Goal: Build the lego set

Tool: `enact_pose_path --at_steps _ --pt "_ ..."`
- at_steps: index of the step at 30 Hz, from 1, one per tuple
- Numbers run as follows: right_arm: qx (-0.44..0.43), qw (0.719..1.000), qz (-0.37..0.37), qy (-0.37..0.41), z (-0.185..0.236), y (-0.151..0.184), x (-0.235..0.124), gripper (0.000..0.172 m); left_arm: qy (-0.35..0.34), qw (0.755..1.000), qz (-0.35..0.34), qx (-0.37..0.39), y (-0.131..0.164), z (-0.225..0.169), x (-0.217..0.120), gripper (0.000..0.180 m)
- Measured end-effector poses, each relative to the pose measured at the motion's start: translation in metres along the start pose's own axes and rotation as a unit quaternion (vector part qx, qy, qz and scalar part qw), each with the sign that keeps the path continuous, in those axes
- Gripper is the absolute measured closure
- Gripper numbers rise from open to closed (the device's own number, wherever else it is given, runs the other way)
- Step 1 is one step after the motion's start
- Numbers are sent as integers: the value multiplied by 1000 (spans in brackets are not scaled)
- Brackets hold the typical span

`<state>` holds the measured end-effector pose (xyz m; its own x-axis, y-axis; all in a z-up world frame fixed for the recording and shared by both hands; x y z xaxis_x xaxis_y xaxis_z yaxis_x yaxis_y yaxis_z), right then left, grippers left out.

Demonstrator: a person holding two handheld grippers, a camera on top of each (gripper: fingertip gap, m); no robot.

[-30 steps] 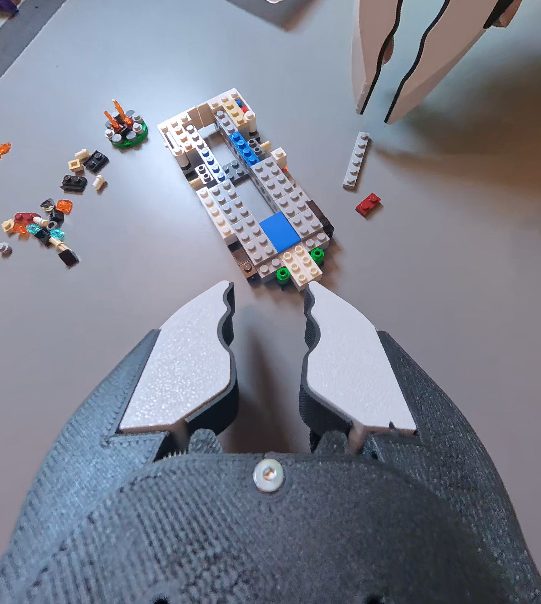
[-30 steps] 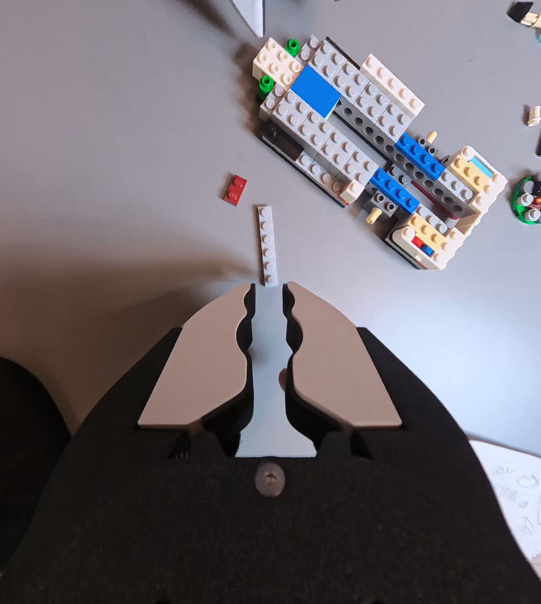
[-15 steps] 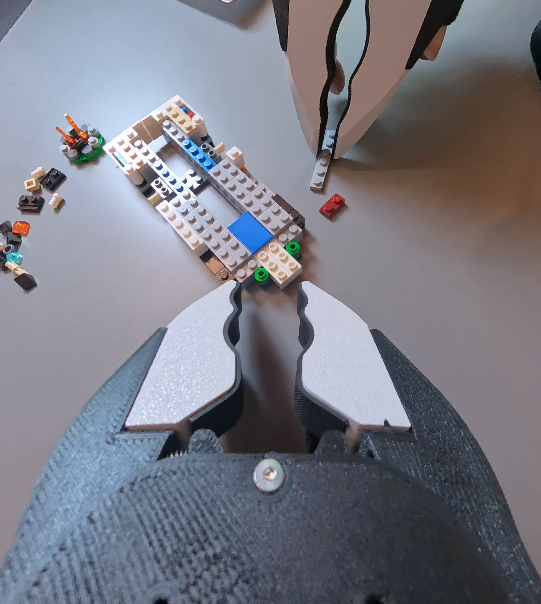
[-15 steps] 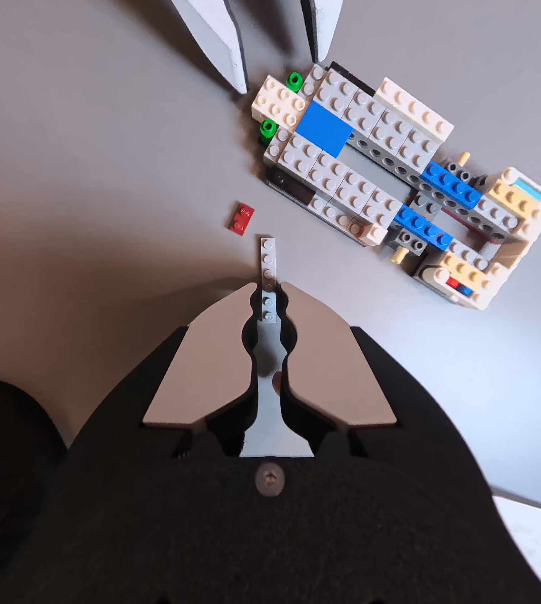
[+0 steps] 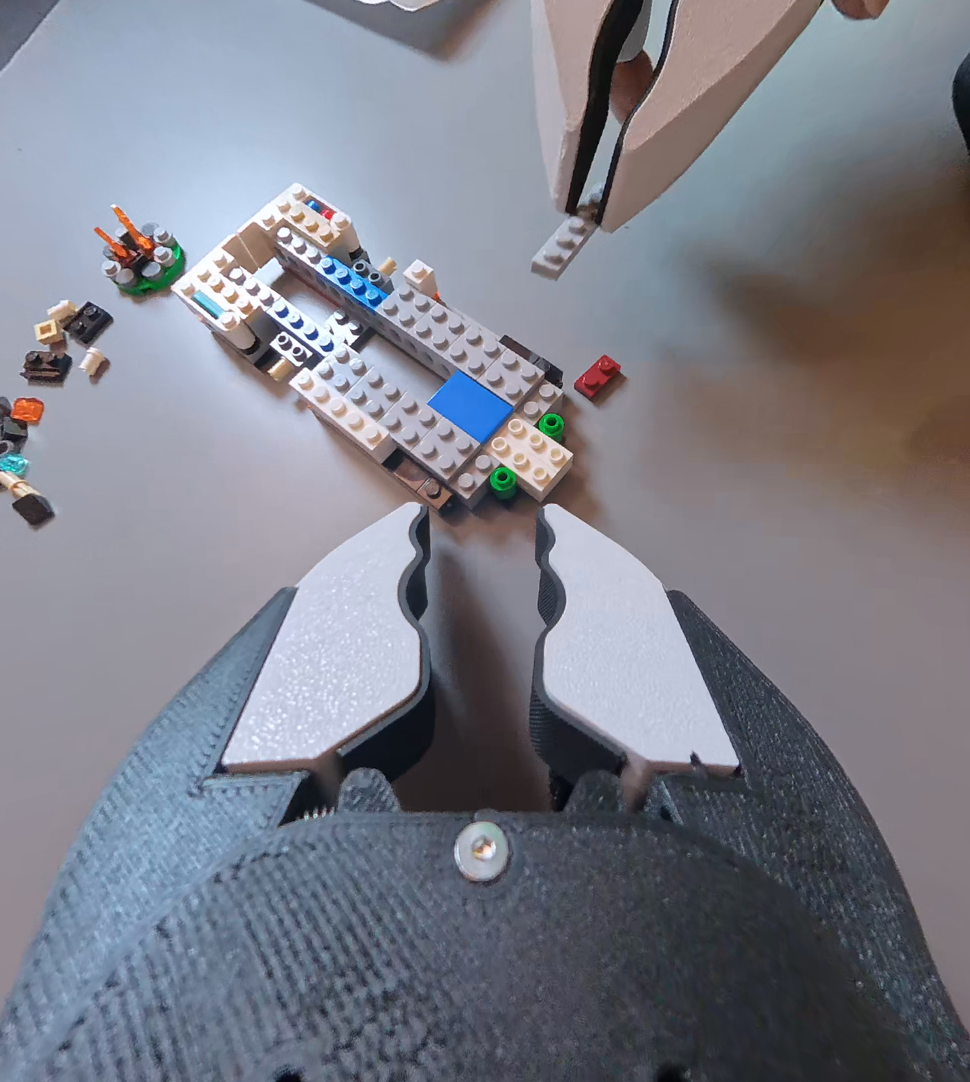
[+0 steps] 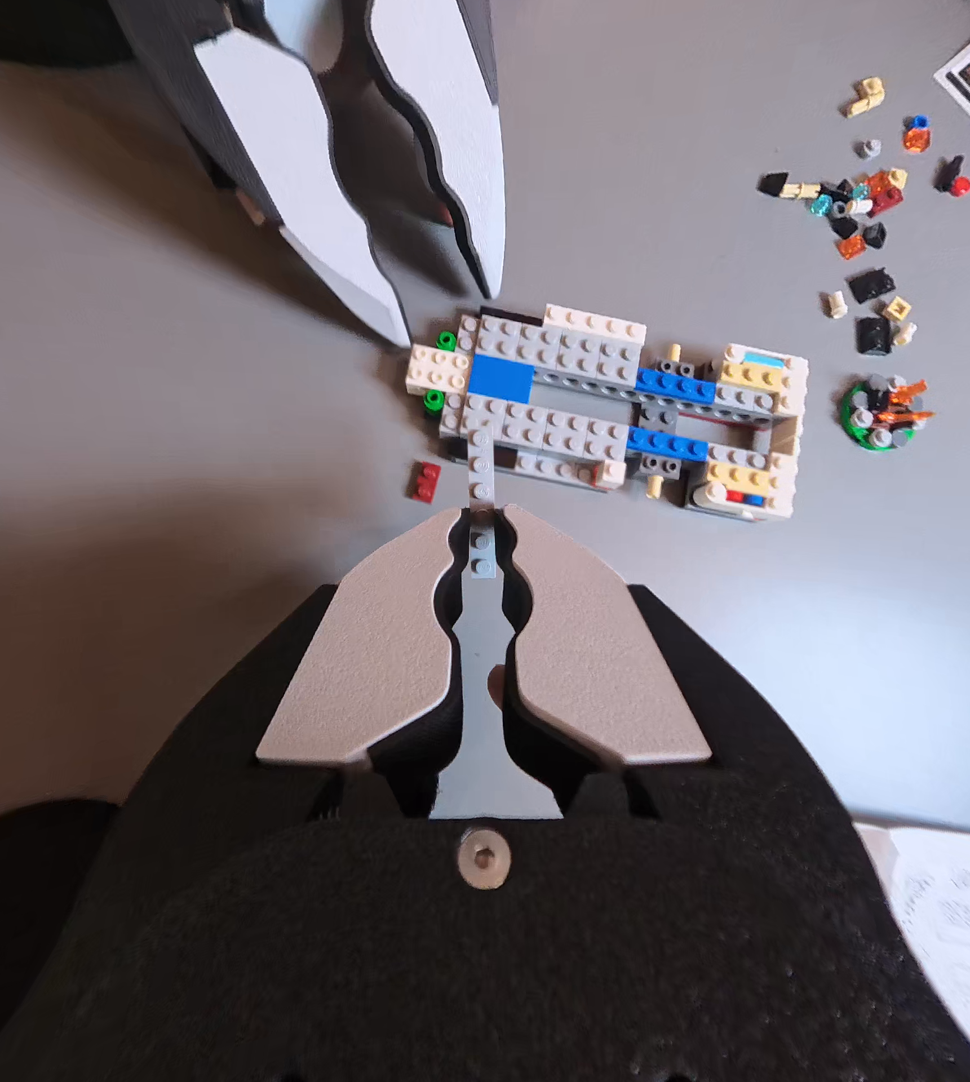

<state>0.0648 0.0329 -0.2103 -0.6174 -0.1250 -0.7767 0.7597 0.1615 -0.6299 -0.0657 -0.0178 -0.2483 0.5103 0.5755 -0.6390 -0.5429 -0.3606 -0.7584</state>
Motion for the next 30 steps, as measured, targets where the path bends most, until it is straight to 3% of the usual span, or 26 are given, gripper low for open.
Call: enact_pose_path --at_steps 7,21,30 --pt "5 1000 2 1 4 -11 19 164 4 999 -1 32 -10 -15 8 149" --pt "-44 997 59 -15 9 -16 31 164 -15 998 -14 54 -9 -12 3 157" --pt "-31 997 73 -7 4 -17 36 162 -15 999 -13 50 -8 -12 5 160"
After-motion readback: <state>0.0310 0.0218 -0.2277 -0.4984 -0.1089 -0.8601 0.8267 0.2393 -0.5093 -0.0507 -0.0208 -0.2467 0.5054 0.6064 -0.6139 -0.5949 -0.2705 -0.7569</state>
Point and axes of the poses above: each gripper's, where its closed fingertips meet, x out along the fingers, y out of its underside, z = x × y across the jaws, the point moved 5 cm from there along -x, back along the fingers, and after that the axes turned 4 degrees about -y, right-handed, at the moved point
